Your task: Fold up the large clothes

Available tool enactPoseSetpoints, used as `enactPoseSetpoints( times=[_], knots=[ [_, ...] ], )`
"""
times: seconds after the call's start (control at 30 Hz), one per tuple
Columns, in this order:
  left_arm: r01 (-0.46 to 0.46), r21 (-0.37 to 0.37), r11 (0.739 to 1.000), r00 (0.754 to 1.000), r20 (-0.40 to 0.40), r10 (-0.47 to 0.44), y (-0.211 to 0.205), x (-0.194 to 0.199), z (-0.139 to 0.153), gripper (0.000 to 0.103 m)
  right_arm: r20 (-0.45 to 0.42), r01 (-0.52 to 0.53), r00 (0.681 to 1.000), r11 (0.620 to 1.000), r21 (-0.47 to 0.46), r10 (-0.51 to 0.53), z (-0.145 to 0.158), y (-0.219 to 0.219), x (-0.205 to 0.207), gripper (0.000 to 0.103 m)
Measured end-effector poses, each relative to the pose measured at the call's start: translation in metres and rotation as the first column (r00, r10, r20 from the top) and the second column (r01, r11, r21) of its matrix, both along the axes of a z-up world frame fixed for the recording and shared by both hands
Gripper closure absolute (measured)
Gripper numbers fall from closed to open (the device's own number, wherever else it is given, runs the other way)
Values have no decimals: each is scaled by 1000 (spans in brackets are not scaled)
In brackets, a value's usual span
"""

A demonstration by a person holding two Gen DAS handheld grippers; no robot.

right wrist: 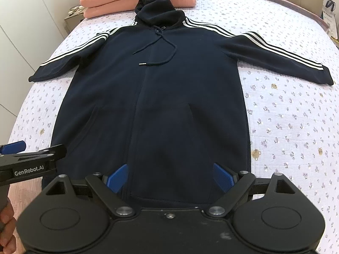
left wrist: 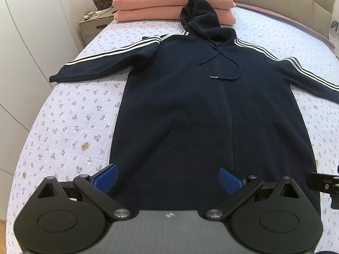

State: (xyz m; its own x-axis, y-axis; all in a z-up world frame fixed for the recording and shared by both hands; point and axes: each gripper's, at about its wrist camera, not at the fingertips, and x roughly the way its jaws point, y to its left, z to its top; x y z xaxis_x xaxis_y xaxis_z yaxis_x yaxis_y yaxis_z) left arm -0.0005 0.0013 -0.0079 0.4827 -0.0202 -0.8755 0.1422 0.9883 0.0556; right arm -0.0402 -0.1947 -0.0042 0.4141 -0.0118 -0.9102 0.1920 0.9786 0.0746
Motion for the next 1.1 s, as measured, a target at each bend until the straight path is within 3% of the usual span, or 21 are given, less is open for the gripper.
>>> enactPoseSetpoints(
  times=[1.1],
  knots=[
    [-16, -22, 1000, 1000, -6, 16, 4, 1, 3, 0, 5, -17, 1000, 1000, -2, 17, 1, 1, 0, 1]
  ],
)
